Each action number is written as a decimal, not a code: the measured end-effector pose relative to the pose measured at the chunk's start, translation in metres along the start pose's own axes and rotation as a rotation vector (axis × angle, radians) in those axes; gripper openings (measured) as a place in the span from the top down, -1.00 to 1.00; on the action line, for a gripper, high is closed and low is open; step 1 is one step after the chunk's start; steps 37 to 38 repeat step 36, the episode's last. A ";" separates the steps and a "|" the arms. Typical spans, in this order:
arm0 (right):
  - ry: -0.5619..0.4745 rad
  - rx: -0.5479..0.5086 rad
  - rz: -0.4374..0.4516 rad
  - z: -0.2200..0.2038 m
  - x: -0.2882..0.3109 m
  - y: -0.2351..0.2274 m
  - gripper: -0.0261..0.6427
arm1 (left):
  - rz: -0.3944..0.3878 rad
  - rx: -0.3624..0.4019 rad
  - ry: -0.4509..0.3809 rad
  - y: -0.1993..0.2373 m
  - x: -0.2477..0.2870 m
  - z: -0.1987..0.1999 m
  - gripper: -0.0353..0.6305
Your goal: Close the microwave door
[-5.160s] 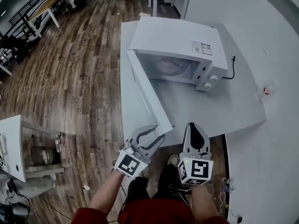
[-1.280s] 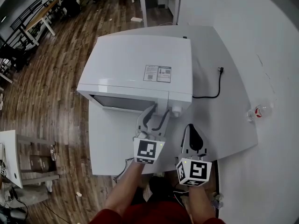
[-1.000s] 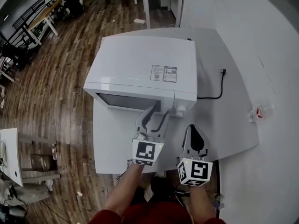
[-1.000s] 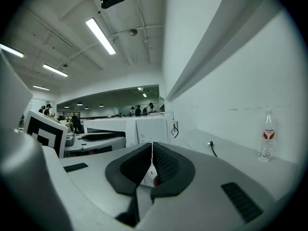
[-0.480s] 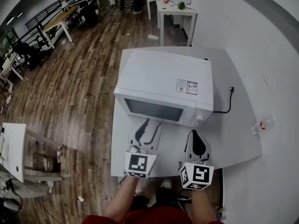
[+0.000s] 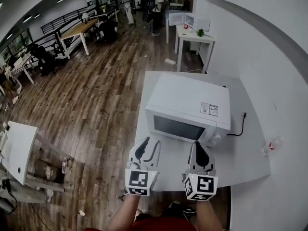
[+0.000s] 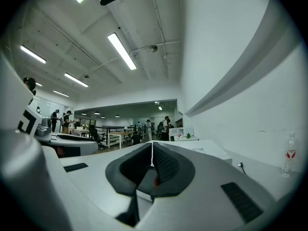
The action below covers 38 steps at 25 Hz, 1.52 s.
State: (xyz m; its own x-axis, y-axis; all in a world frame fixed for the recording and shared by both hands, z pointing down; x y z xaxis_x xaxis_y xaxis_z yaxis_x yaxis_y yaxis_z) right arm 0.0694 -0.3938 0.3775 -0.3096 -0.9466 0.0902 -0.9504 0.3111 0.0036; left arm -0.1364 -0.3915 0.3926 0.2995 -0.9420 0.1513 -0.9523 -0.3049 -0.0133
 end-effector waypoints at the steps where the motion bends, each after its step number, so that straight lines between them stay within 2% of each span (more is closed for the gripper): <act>1: -0.007 -0.005 0.011 0.004 0.000 0.008 0.83 | 0.007 -0.005 -0.012 0.005 -0.007 0.002 0.44; 5: -0.032 -0.025 0.062 0.017 -0.002 0.040 0.83 | 0.040 -0.010 -0.068 0.021 -0.037 0.014 0.65; 9: -0.046 -0.030 0.106 0.024 -0.006 0.069 0.83 | 0.106 0.004 -0.125 0.036 -0.068 0.023 0.81; 18: -0.055 -0.042 0.165 0.025 -0.013 0.102 0.83 | 0.163 0.010 -0.133 0.049 -0.107 0.023 0.82; 25: -0.059 -0.046 0.174 0.025 -0.016 0.102 0.83 | 0.174 -0.013 -0.141 0.048 -0.112 0.023 0.82; 38: -0.052 -0.046 0.162 0.024 -0.014 0.095 0.83 | 0.168 0.002 -0.145 0.043 -0.109 0.025 0.82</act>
Point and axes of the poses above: the fingertips, and each gripper's own axes: x forward along the fingers, y to its left, z out of its top, the point moved 9 cm from there along -x, backward along the fingers, and after that the axes turned 6 degrees about y, right-handed, at the moved point
